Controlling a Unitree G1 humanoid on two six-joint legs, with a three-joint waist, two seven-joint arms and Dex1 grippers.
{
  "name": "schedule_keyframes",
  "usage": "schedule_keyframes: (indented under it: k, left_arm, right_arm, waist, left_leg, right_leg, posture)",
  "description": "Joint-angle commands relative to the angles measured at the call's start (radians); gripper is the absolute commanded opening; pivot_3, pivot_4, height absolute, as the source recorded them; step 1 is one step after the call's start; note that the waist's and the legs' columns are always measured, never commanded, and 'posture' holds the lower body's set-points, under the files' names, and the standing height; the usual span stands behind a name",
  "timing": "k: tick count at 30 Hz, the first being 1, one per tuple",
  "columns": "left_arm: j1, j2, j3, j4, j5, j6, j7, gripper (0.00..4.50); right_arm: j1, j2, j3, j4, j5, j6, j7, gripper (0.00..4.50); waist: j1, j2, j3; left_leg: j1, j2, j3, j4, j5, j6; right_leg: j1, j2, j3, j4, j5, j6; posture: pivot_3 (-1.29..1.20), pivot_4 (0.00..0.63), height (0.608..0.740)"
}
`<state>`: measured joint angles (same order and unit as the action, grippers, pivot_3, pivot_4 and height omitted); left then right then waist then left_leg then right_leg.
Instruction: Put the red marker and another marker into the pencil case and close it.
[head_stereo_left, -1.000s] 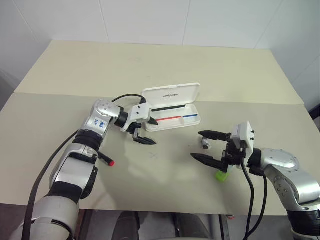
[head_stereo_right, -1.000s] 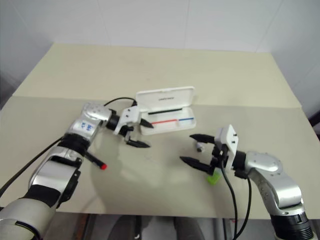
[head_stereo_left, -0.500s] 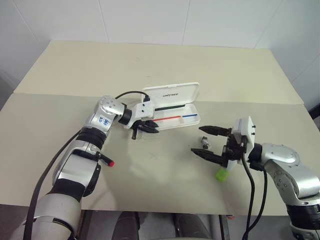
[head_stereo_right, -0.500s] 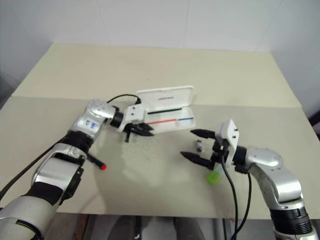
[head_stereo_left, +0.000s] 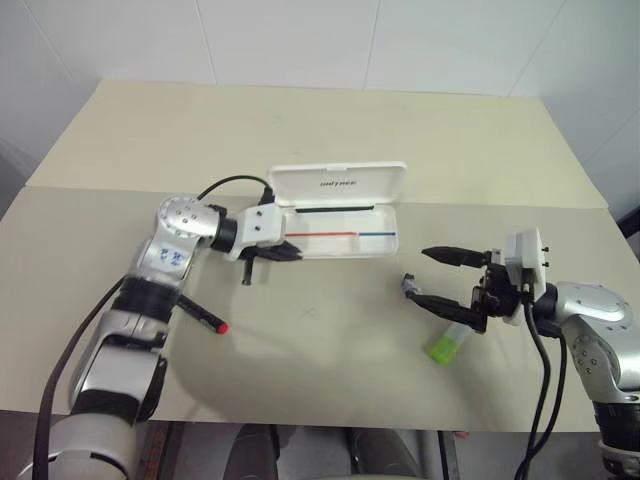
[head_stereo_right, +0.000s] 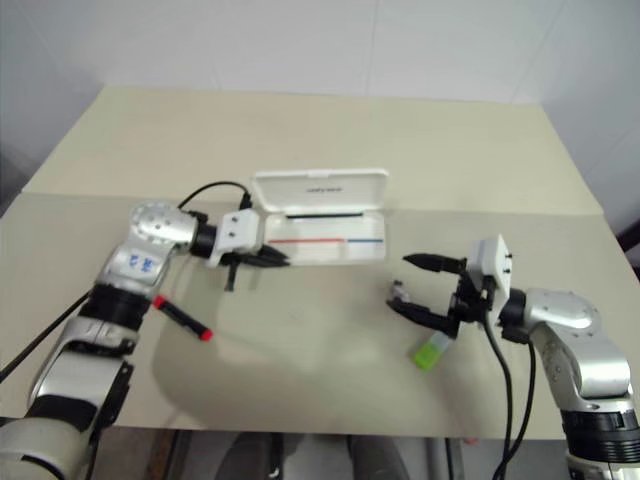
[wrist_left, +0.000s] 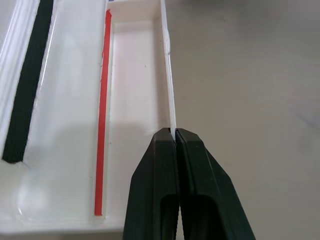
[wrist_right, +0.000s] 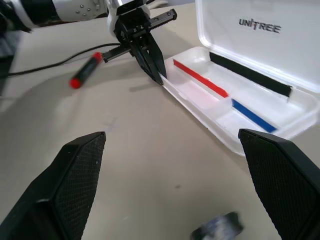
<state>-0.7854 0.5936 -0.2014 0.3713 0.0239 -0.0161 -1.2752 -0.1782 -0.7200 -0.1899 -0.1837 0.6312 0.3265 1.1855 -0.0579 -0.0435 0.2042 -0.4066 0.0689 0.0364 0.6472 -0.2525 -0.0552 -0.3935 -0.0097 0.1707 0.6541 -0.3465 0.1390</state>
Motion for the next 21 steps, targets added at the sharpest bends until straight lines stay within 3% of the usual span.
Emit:
schedule_keyframes:
  k: [1, 12, 21]
  left_arm:
    - [0.055, 0.041, 0.033, -0.2, -0.031, 0.077, 0.025, 0.05]
    - [0.32, 0.118, 0.058, -0.66, -0.061, 0.314, 0.123, 0.05]
    - [0.464, 0.183, 0.083, -0.786, -0.11, 0.345, 0.16, 0.05]
  right_arm:
    - [0.0, -0.045, -0.051, 0.015, 0.04, -0.018, 0.078, 4.5]
    - [-0.055, -0.078, -0.036, 0.088, 0.011, -0.027, 0.118, 4.5]
    - [-0.077, -0.083, -0.034, 0.103, -0.007, -0.02, 0.116, 4.5]
  waist:
    - [0.001, 0.0, 0.0]
    - [-0.004, 0.0, 0.0]
    - [-0.003, 0.0, 0.0]
  left_leg:
    - [0.0, 0.0, 0.0, 0.001, 0.0, 0.0]
    - [0.002, 0.0, 0.0, 0.001, 0.001, 0.001]
    - [0.002, 0.0, 0.0, 0.001, 0.001, 0.001]
  right_leg:
    - [0.0, 0.0, 0.0, 0.0, 0.0, 0.0]
    - [0.002, 0.0, 0.0, 0.0, 0.001, 0.001]
    - [0.002, -0.001, 0.001, 0.0, 0.0, 0.0]
  posture:
    - [0.0, 0.15, 0.74]
    - [0.0, 0.15, 0.74]
    - [0.0, 0.15, 0.74]
